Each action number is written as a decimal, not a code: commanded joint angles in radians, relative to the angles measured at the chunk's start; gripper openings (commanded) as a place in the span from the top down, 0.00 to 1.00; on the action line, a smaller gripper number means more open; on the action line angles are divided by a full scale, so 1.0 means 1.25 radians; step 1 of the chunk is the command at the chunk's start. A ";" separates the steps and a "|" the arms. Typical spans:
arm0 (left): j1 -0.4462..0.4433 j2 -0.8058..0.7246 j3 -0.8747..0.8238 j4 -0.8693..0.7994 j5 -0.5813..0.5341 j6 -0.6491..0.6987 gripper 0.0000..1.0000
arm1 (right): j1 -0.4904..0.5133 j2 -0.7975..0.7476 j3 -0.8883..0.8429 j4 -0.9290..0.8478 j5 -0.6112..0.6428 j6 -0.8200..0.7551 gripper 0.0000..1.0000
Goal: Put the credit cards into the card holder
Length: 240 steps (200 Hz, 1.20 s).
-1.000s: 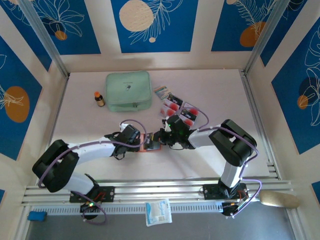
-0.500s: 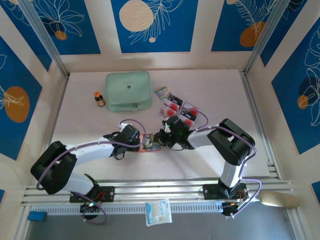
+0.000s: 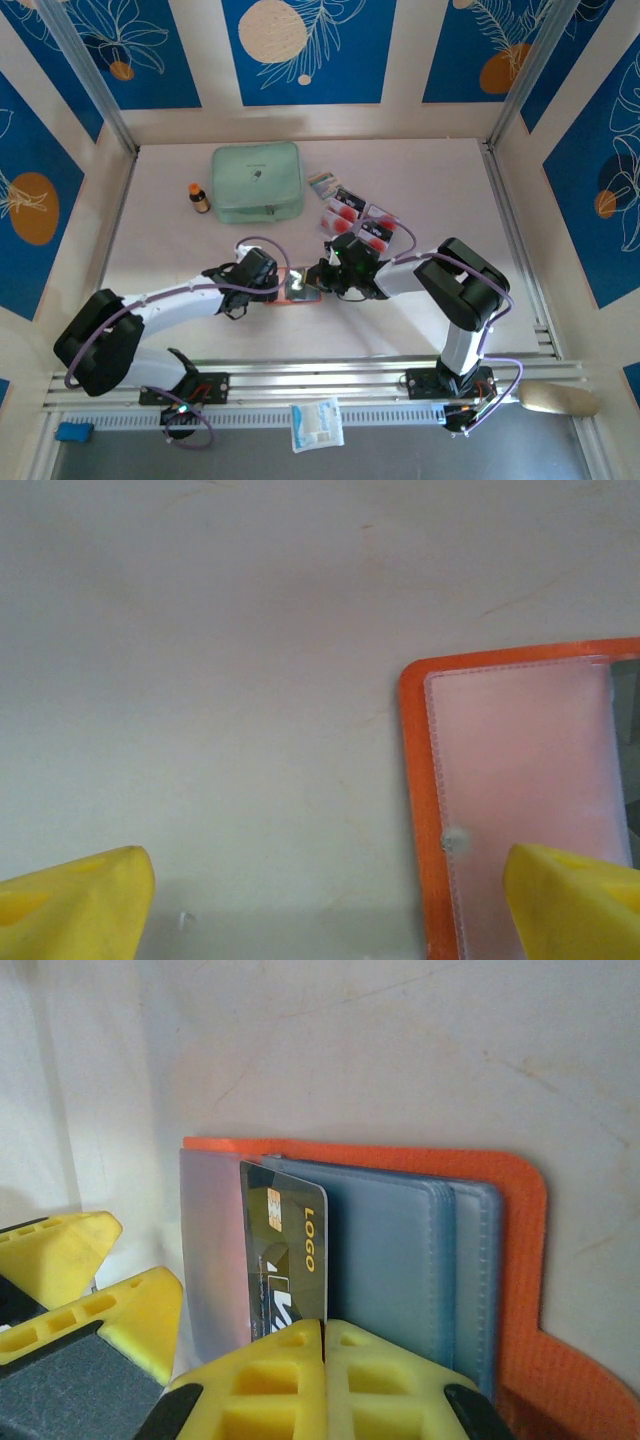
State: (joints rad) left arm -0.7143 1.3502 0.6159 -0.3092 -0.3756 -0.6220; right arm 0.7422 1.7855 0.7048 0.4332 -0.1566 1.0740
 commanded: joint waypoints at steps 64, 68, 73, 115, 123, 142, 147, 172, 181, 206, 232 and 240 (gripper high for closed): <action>0.008 0.013 -0.035 -0.015 -0.020 -0.030 0.10 | 0.039 -0.052 -0.020 -0.071 0.128 0.029 1.00; 0.008 0.014 -0.036 -0.014 -0.019 -0.031 0.10 | 0.041 -0.054 -0.021 -0.072 0.133 0.030 1.00; 0.008 0.013 -0.037 -0.013 -0.019 -0.032 0.11 | 0.044 -0.055 -0.019 -0.073 0.138 0.030 1.00; 0.008 0.016 -0.048 -0.002 -0.014 -0.035 0.11 | 0.060 -0.049 -0.003 -0.086 0.150 0.030 1.00; 0.007 0.016 -0.049 -0.001 -0.011 -0.035 0.11 | 0.063 -0.048 -0.001 -0.088 0.152 0.030 1.00; 0.008 0.016 -0.051 0.003 -0.010 -0.035 0.11 | 0.068 -0.043 0.007 -0.089 0.146 0.028 1.00; 0.007 0.016 -0.052 0.004 -0.009 -0.035 0.11 | 0.069 -0.040 0.010 -0.089 0.144 0.028 1.00; 0.008 0.017 -0.053 0.009 -0.005 -0.037 0.11 | 0.071 -0.033 0.018 -0.089 0.128 0.024 1.00; 0.008 0.017 -0.053 0.009 -0.005 -0.036 0.11 | 0.072 -0.033 0.020 -0.090 0.125 0.024 1.00; 0.007 0.017 -0.053 0.011 -0.003 -0.036 0.11 | 0.072 -0.030 0.032 -0.097 0.108 0.014 1.00; 0.007 0.019 -0.050 0.014 -0.002 -0.035 0.11 | 0.073 -0.024 0.045 -0.117 0.096 0.011 1.00; 0.008 0.021 -0.050 0.014 -0.001 -0.033 0.11 | 0.072 -0.021 0.048 -0.121 0.093 0.011 1.00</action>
State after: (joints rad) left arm -0.7136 1.3590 0.5636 -0.2874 -0.3756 -0.6567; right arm 0.8253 1.7386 0.7387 0.3294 -0.0109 1.1038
